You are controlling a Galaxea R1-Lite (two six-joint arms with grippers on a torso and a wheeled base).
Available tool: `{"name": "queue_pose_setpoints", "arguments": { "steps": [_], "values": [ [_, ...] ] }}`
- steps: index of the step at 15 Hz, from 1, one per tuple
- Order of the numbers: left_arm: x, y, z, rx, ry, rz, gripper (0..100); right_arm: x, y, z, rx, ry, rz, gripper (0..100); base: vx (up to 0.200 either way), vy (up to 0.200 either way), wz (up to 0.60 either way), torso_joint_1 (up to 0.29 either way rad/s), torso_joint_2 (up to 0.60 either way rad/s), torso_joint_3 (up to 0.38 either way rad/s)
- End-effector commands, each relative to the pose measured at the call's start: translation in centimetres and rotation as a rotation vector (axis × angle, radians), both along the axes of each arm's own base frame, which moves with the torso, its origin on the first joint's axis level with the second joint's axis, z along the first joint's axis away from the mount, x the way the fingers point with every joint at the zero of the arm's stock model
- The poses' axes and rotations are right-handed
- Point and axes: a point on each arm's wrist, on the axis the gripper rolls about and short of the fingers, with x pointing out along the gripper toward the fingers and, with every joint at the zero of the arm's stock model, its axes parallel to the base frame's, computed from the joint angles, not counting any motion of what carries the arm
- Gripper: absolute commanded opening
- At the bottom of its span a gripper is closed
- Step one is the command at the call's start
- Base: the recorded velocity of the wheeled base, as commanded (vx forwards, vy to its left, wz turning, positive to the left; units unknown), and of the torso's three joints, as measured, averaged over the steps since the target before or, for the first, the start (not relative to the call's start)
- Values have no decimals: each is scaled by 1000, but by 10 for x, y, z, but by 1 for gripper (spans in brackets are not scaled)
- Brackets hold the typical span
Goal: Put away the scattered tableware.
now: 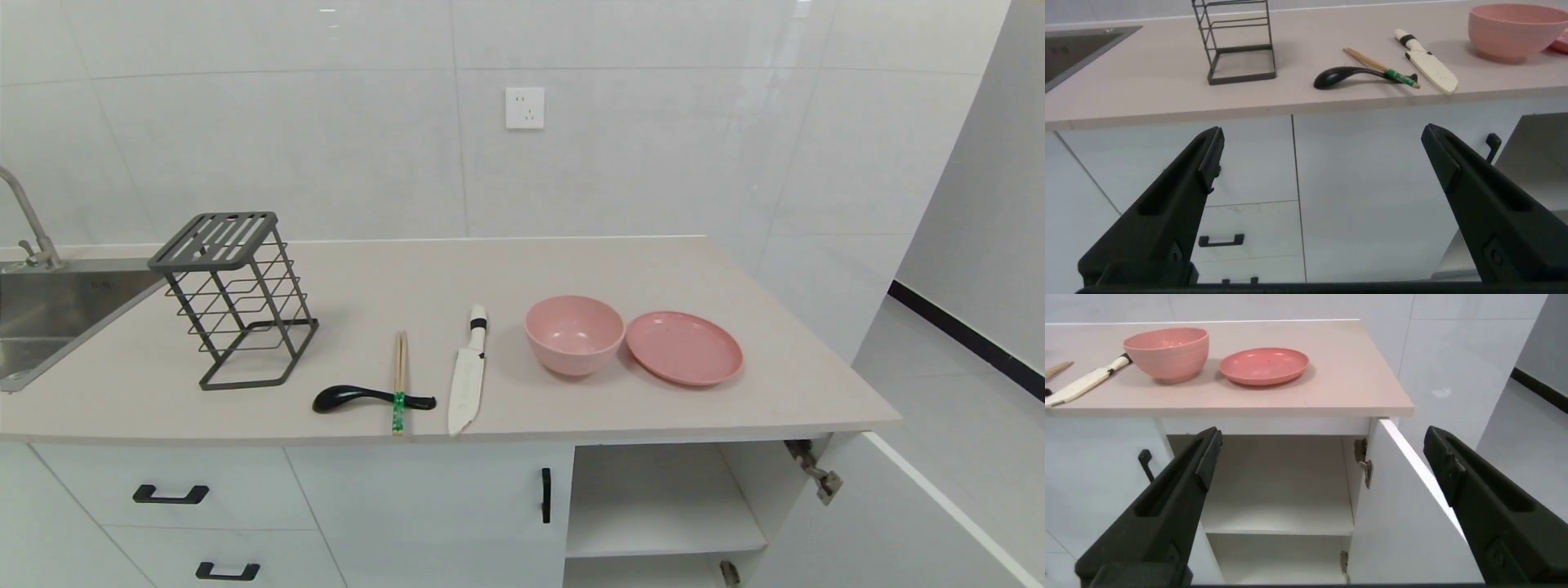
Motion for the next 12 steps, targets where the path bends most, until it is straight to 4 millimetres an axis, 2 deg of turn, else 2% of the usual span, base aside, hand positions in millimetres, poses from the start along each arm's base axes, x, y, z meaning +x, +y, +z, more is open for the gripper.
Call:
{"name": "queue_pose_setpoints", "arguments": {
  "steps": [1, 2, 5, 12],
  "values": [
    [0, 0, 0, -4, 2, 7, 100, 0, 0, 0, -1, 0, 1, 100, 0, 0, 0, 41, -61, -36],
    [0, 0, 0, -7, 2, 8, 100, 0, 0, 0, 1, 0, -1, 100, 0, 0, 0, 0, 0, 0],
    [0, 0, 0, -6, 2, 8, 100, 0, 0, 0, 1, 0, -7, 100, 200, 0, 0, 4, -18, -1],
    [0, 0, 0, -7, 2, 10, 100, 0, 0, 0, -2, 0, -13, 100, 0, 0, 0, 0, 0, 0]
  ]
}}
